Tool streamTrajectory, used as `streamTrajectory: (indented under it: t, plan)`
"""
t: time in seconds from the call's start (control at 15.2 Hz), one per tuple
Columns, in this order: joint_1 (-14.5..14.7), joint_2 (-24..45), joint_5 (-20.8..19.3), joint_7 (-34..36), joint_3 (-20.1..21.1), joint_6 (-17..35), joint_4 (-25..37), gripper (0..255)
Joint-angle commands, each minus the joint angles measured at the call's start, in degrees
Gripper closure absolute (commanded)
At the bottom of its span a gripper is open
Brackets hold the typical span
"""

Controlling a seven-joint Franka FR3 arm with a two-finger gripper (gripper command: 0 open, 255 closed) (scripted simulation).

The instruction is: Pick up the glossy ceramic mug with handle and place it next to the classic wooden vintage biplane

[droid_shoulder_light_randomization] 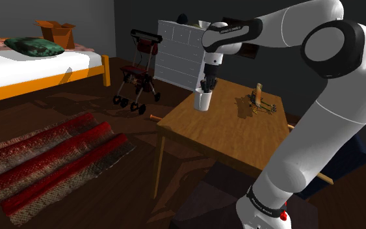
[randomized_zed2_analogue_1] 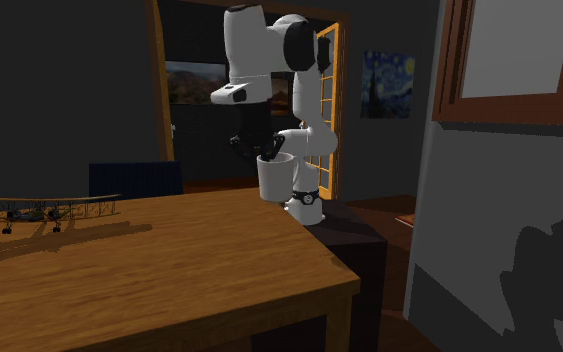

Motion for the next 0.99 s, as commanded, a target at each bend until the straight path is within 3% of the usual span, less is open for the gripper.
streamTrajectory:
  t: [0.0,0.92]
  plan:
    - [0.0,-0.2,-0.1,0.0,0.0,-1.6,1.4,255]
    - [0.1,-0.7,-0.1,0.2,0.1,-12.3,11.7,255]
